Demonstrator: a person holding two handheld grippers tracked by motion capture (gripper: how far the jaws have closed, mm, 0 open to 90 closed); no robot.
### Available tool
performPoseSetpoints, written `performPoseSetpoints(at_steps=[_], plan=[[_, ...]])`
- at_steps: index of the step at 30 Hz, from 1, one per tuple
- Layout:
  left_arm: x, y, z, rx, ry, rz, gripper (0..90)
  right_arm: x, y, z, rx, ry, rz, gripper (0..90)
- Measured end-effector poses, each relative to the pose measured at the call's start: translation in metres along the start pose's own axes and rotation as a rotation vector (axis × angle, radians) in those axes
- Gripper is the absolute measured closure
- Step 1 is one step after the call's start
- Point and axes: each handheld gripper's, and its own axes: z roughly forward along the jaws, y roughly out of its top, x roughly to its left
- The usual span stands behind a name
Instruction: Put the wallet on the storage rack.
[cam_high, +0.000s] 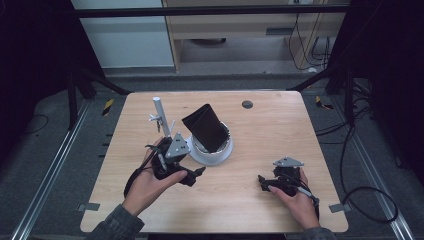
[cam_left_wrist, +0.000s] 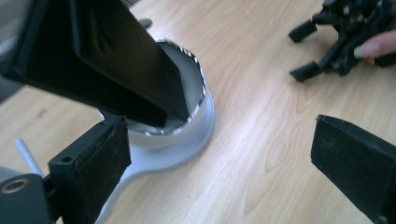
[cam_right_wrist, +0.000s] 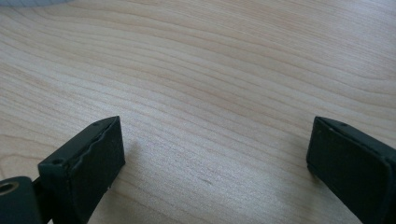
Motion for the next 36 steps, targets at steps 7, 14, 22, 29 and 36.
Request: performPoseSetpoints(at_steps=[7,14,22,29,36], plan=[[-0.002,-0.031,0.014,0.037,-0.019,-0.031,4.9,0.000,0.000,0.000,0.000,-0.001,-0.001,4.5],[0.006,-0.057,0.023,0.072,-0.003,-0.070,5.5,0.000,0.000,0.000,0.000,-0.001,-0.001,4.5],[0.017,-0.090,0.027,0.110,0.017,-0.131,6.0,0.000,0.000,0.000,0.000,-0.002,-0.001,4.5],[0.031,-0.122,0.024,0.131,0.059,-0.181,6.2,0.000,0.000,0.000,0.000,0.000,-0.001,4.5],[0.049,-0.150,0.016,0.134,0.133,-0.232,6.5,0.001,0.000,0.000,0.000,0.000,-0.001,4.5]])
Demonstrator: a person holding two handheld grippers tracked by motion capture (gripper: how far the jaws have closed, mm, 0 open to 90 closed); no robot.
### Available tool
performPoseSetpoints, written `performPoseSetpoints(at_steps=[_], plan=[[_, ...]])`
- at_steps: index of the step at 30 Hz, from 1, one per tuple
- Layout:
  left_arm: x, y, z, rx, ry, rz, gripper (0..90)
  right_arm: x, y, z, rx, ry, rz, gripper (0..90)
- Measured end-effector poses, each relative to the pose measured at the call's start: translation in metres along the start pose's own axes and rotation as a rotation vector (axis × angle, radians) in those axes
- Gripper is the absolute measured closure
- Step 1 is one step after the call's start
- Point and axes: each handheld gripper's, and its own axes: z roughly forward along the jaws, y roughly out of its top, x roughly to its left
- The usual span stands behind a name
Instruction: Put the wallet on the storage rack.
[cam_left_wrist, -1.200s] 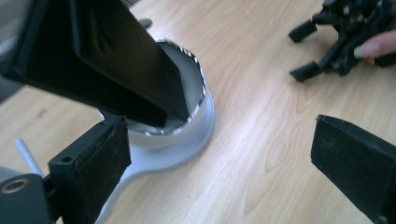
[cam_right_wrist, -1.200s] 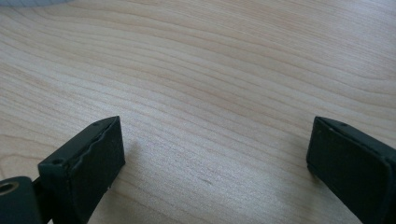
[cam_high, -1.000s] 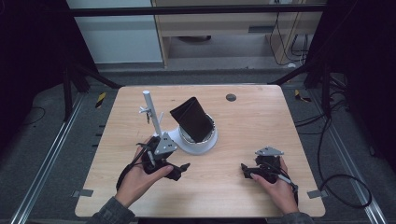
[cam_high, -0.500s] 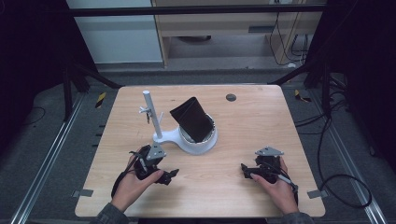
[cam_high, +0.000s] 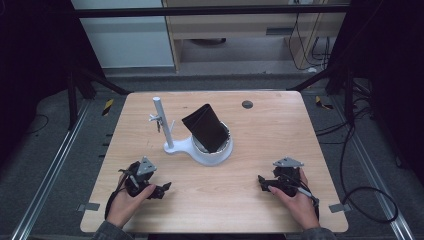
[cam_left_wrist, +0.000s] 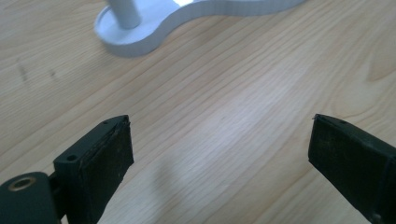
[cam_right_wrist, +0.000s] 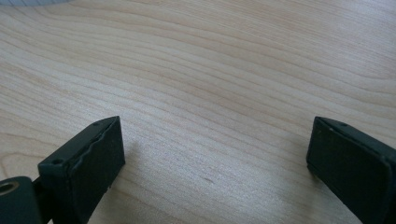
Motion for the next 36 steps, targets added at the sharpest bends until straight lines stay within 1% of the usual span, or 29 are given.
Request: performPoseSetpoints(at_steps=[4,7,10,14,18,20,23,27,31,36], plan=[[0.015,-0.014,0.003,-0.001,0.032,-0.050,6.4,0.000,0.000,0.000,0.000,0.000,0.000,4.5],[0.024,-0.022,0.006,0.008,0.052,-0.082,6.4,0.000,0.000,0.000,0.000,0.000,0.000,4.4],[0.030,-0.027,0.006,0.006,0.059,-0.108,6.5,0.000,0.000,0.000,0.000,0.000,0.000,4.5],[0.034,-0.031,0.008,0.007,0.082,-0.118,6.5,0.000,0.000,0.000,0.000,0.000,0.000,4.5],[0.037,-0.033,0.010,0.014,0.092,-0.118,6.5,0.000,0.000,0.000,0.000,0.001,0.000,4.4],[0.040,-0.034,0.012,0.004,0.084,-0.136,5.4,0.000,0.000,0.000,0.000,0.001,0.000,4.5],[0.043,-0.036,0.013,-0.008,0.085,-0.150,4.7,0.000,0.000,0.000,0.000,0.001,0.000,4.5],[0.045,-0.037,0.014,-0.017,0.081,-0.148,2.9,0.000,0.000,0.000,0.000,0.001,0.000,4.4],[0.045,-0.037,0.014,-0.011,0.078,-0.143,1.7,0.000,0.000,0.000,0.000,0.001,0.000,4.4],[0.045,-0.037,0.015,-0.008,0.075,-0.146,0.0,0.001,0.000,0.000,0.002,0.001,0.000,4.4]])
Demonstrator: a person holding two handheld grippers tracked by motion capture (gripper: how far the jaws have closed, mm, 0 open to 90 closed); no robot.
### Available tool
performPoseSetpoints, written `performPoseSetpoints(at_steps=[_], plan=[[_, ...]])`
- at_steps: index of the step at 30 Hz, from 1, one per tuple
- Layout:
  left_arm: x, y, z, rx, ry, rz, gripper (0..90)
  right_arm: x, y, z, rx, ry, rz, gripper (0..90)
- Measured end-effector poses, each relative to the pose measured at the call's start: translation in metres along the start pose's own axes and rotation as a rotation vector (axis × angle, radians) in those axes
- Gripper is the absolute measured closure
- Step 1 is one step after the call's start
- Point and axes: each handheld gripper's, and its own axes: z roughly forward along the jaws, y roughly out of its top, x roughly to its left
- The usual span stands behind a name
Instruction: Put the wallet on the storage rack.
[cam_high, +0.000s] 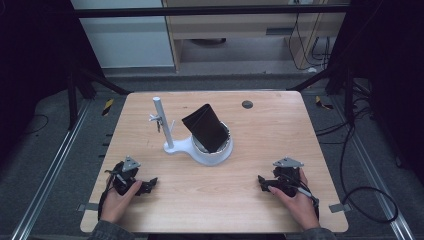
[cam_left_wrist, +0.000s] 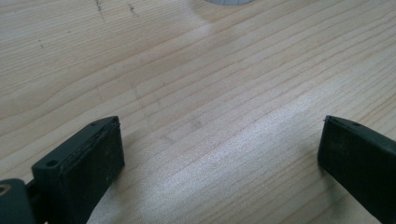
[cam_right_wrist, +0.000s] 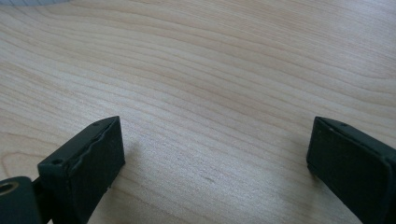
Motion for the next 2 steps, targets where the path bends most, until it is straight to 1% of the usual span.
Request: performPoseSetpoints(at_steps=[2], plan=[[0.0002,0.0000,0.0000,0.001,-0.001,-0.002,0.0,0.0007,0.0000,0.0001,-0.002,-0.001,0.001,4.2]])
